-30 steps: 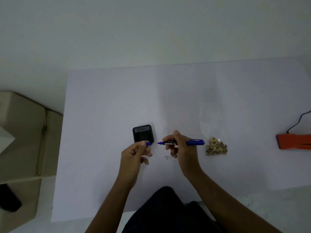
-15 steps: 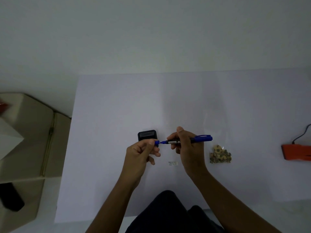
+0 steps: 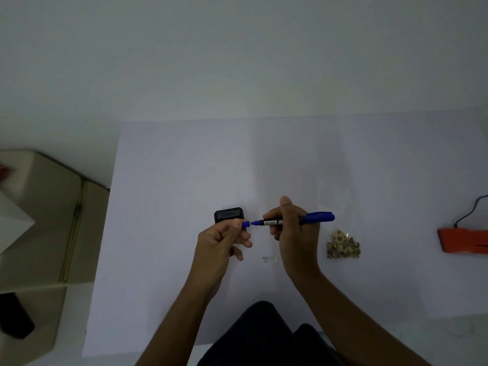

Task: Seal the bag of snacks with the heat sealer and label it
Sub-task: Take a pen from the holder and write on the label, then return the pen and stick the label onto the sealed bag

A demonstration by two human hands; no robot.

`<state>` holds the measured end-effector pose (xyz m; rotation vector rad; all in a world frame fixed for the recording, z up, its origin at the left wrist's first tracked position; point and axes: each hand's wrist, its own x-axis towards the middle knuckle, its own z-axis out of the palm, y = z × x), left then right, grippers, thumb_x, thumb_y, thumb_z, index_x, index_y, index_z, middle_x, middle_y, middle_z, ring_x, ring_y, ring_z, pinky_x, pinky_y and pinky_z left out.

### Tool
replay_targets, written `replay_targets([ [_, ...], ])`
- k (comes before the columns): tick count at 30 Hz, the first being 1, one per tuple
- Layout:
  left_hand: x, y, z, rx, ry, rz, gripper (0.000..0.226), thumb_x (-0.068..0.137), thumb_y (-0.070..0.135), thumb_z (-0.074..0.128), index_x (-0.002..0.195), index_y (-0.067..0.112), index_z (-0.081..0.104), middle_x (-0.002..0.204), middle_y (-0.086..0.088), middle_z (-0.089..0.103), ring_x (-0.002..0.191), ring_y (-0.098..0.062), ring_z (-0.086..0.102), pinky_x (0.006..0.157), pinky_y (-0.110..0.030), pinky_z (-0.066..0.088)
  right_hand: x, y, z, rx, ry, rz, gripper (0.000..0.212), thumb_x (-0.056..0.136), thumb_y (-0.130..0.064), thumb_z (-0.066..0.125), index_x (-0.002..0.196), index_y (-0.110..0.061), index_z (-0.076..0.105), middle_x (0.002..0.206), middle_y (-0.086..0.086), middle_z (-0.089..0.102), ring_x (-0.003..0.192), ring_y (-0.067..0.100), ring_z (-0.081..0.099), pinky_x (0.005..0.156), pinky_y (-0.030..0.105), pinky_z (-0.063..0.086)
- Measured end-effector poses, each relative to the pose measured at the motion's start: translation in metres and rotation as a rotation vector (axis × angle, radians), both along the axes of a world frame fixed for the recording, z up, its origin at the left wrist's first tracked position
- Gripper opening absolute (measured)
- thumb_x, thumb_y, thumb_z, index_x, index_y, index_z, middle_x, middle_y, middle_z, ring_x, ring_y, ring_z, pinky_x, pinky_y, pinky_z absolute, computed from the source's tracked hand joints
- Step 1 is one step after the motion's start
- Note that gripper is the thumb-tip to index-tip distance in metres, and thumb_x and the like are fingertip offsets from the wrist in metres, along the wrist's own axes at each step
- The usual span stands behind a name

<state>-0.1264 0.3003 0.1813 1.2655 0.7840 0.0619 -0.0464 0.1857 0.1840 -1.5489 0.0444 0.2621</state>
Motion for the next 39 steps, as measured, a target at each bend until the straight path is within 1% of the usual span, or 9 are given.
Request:
replay_targets([
  [8, 0.002, 0.001, 0.004, 0.071, -0.048, -0.052, 0.025, 0.097, 0.02, 0.05, 0.1, 0.005, 0.07, 0.07, 0.0, 0.073, 0.061, -0.012, 0.068, 0.051, -0.021, 0.054, -0.007, 0.014, -0.005, 0.009, -0.005, 0.03, 0.043, 0.103, -0.018, 0.047, 0.07, -0.001, 0.067, 0.047, -0.002, 0.054, 0.045, 0.008, 0.051, 0.048, 0.017, 0.042],
  [13, 0.008, 0.012, 0.009, 0.217, -0.108, -0.097, 0.031, 0.101, 0.02, 0.049, 0.096, -0.002, 0.07, 0.065, -0.001, 0.068, 0.056, -0.012, 0.063, 0.057, -0.024, 0.054, -0.003, 0.028, -0.002, 0.064, -0.006, 0.019, 0.044, 0.104, -0.014, 0.045, 0.07, 0.005, 0.064, 0.047, 0.004, 0.053, 0.041, 0.011, 0.049, 0.044, 0.019, 0.043],
  [17, 0.013, 0.031, 0.011, 0.284, -0.119, -0.131, 0.028, 0.101, 0.017, 0.049, 0.092, 0.004, 0.071, 0.065, -0.001, 0.069, 0.057, -0.013, 0.063, 0.057, -0.025, 0.055, 0.005, 0.038, -0.007, 0.095, -0.018, 0.132, 0.046, 0.102, -0.032, 0.051, 0.075, 0.002, 0.066, 0.053, 0.003, 0.057, 0.049, 0.01, 0.054, 0.049, 0.018, 0.045],
  [20, 0.014, 0.056, 0.008, 0.437, -0.081, -0.08, 0.023, 0.1, 0.015, 0.053, 0.091, 0.007, 0.072, 0.069, -0.004, 0.071, 0.061, -0.017, 0.065, 0.056, -0.025, 0.054, 0.01, 0.043, -0.023, 0.155, 0.009, 0.161, 0.053, 0.1, -0.044, 0.045, 0.084, 0.003, 0.063, 0.059, 0.003, 0.054, 0.053, 0.005, 0.053, 0.052, 0.013, 0.043],
  [24, 0.009, 0.095, -0.009, 0.858, 0.042, -0.132, 0.023, 0.099, 0.024, 0.056, 0.085, 0.014, 0.071, 0.067, 0.002, 0.069, 0.06, -0.007, 0.064, 0.058, -0.01, 0.046, 0.018, 0.038, -0.07, -0.112, 0.003, 0.082, 0.047, 0.105, -0.038, 0.037, 0.088, -0.002, 0.061, 0.064, 0.003, 0.048, 0.057, 0.008, 0.044, 0.057, 0.017, 0.04],
  [26, 0.006, 0.104, -0.03, 0.947, 0.137, -0.202, 0.025, 0.099, 0.028, 0.057, 0.085, 0.012, 0.071, 0.067, 0.001, 0.068, 0.061, -0.01, 0.065, 0.058, -0.015, 0.047, 0.019, 0.033, -0.094, -0.302, -0.015, 0.103, 0.037, 0.104, -0.036, 0.044, 0.087, -0.007, 0.061, 0.066, 0.002, 0.051, 0.058, 0.008, 0.045, 0.058, 0.021, 0.042],
  [30, 0.007, 0.101, -0.077, 0.962, 0.281, -0.3, 0.028, 0.098, 0.028, 0.059, 0.083, 0.007, 0.07, 0.069, -0.004, 0.067, 0.062, -0.021, 0.064, 0.062, -0.039, 0.055, 0.013, 0.028, -0.132, -0.509, 0.063, 0.247, 0.017, 0.099, -0.033, 0.056, 0.093, -0.018, 0.058, 0.078, 0.003, 0.061, 0.066, 0.011, 0.056, 0.062, 0.024, 0.045],
  [34, 0.016, 0.084, -0.106, 0.901, 0.417, -0.387, 0.03, 0.099, 0.03, 0.056, 0.087, 0.005, 0.065, 0.08, -0.006, 0.061, 0.07, -0.023, 0.059, 0.06, -0.031, 0.043, 0.0, 0.032, -0.156, -0.552, 0.104, 0.304, 0.018, 0.098, -0.034, 0.058, 0.1, -0.016, 0.056, 0.082, 0.008, 0.062, 0.072, 0.018, 0.06, 0.062, 0.021, 0.046],
  [39, 0.029, 0.072, -0.127, 0.704, 0.432, -0.295, 0.031, 0.1, 0.036, 0.052, 0.091, 0.008, 0.059, 0.082, -0.008, 0.067, 0.068, -0.019, 0.062, 0.056, -0.029, 0.051, -0.003, 0.044, -0.163, -0.554, 0.051, 0.289, 0.008, 0.099, -0.018, 0.057, 0.094, -0.013, 0.059, 0.079, 0.002, 0.063, 0.066, 0.009, 0.057, 0.056, 0.013, 0.043],
])
